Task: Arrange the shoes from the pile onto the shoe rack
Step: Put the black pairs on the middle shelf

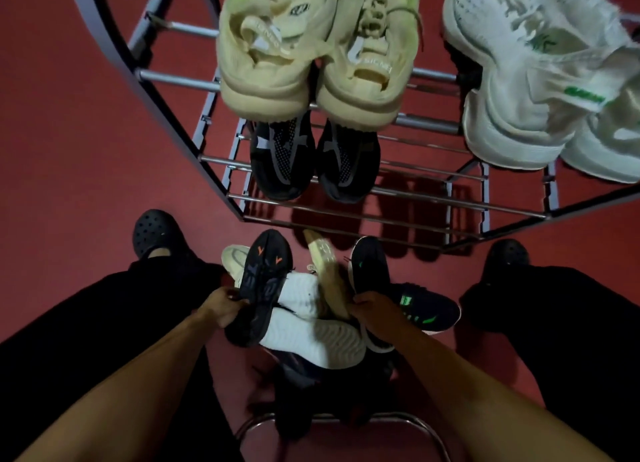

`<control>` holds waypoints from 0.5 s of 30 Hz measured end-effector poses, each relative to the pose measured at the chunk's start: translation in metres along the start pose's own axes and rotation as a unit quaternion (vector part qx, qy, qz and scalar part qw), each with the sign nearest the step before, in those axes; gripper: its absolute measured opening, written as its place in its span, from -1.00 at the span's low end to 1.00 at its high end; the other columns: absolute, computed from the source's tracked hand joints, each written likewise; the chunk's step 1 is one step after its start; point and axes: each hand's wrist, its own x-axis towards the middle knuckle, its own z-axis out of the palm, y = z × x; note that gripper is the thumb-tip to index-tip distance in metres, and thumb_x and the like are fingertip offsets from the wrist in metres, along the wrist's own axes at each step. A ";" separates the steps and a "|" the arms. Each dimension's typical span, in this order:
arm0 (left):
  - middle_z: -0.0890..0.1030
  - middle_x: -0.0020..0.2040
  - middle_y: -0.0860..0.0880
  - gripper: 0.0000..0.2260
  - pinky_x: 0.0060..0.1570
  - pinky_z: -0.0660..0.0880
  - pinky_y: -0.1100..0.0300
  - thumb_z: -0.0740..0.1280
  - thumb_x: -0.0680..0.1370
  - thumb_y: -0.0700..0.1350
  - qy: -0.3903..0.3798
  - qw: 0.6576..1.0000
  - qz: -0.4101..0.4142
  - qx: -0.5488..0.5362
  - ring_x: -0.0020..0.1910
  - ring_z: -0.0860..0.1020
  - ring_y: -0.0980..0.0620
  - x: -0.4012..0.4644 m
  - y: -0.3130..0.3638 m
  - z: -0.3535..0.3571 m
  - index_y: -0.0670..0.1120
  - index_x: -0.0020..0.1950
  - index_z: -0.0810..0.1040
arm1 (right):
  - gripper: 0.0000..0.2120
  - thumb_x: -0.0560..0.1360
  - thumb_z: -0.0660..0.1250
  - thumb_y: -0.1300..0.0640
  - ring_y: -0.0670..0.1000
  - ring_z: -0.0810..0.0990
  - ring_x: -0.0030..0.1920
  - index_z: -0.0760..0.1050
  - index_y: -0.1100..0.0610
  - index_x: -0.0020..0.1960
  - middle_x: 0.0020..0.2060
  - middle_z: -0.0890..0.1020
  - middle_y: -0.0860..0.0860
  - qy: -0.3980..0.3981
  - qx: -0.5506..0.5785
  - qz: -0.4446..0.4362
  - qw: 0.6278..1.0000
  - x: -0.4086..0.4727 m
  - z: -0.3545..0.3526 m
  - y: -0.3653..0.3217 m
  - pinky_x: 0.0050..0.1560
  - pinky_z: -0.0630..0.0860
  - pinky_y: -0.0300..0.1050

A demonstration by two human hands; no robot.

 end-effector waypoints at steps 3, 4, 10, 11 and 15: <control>0.67 -0.03 -0.21 -0.89 0.11 0.60 -0.09 0.48 0.49 -0.20 -0.022 1.000 -0.003 -0.005 -0.01 0.65 -0.22 0.003 -0.013 -0.001 -0.13 -0.04 0.59 | -0.78 0.56 0.34 0.21 0.05 0.53 -0.04 0.49 0.20 0.19 -0.01 0.58 0.10 -0.048 -0.048 0.005 0.998 -0.001 0.020 0.009 0.08 0.52 -0.03; 0.66 -0.04 -0.22 -0.83 0.01 0.63 -0.06 0.49 0.49 -0.20 -0.016 1.000 -0.006 -0.019 -0.07 0.65 -0.20 0.003 -0.016 0.001 -0.13 0.02 0.55 | -0.75 0.56 0.35 0.20 0.12 0.56 0.01 0.50 0.27 0.20 0.07 0.60 0.20 -0.067 -0.070 0.000 0.995 -0.001 0.026 0.012 0.12 0.47 -0.01; 0.59 -0.09 -0.17 -0.90 -0.19 0.49 0.26 0.26 0.62 -0.37 0.022 0.987 -0.012 -0.156 -0.24 0.55 0.03 -0.010 -0.010 0.002 -0.20 0.08 0.42 | -0.42 0.51 0.41 0.07 0.10 0.44 0.35 0.31 0.14 0.46 0.39 0.44 0.10 -0.125 -0.136 -0.044 0.982 0.019 0.062 0.003 0.28 0.38 -0.10; 0.56 -0.01 -0.18 -0.93 -0.10 0.48 0.20 0.24 0.64 -0.33 0.035 0.985 0.000 -0.167 -0.15 0.54 -0.01 -0.011 -0.010 0.000 -0.21 0.09 0.44 | -0.37 0.48 0.41 0.04 0.11 0.42 0.37 0.27 0.10 0.48 0.39 0.43 0.07 -0.127 -0.158 -0.041 0.978 0.026 0.069 0.002 0.30 0.39 -0.08; 0.59 0.06 -0.13 -0.85 0.02 0.47 0.15 0.27 0.66 -0.18 0.066 0.985 0.025 -0.161 0.00 0.57 -0.05 -0.011 -0.009 -0.008 -0.18 0.20 0.50 | -0.25 0.42 0.38 -0.18 0.18 0.35 0.41 0.26 0.11 0.48 0.43 0.38 0.13 -0.103 -0.285 -0.005 0.953 0.037 0.090 0.004 0.38 0.31 0.03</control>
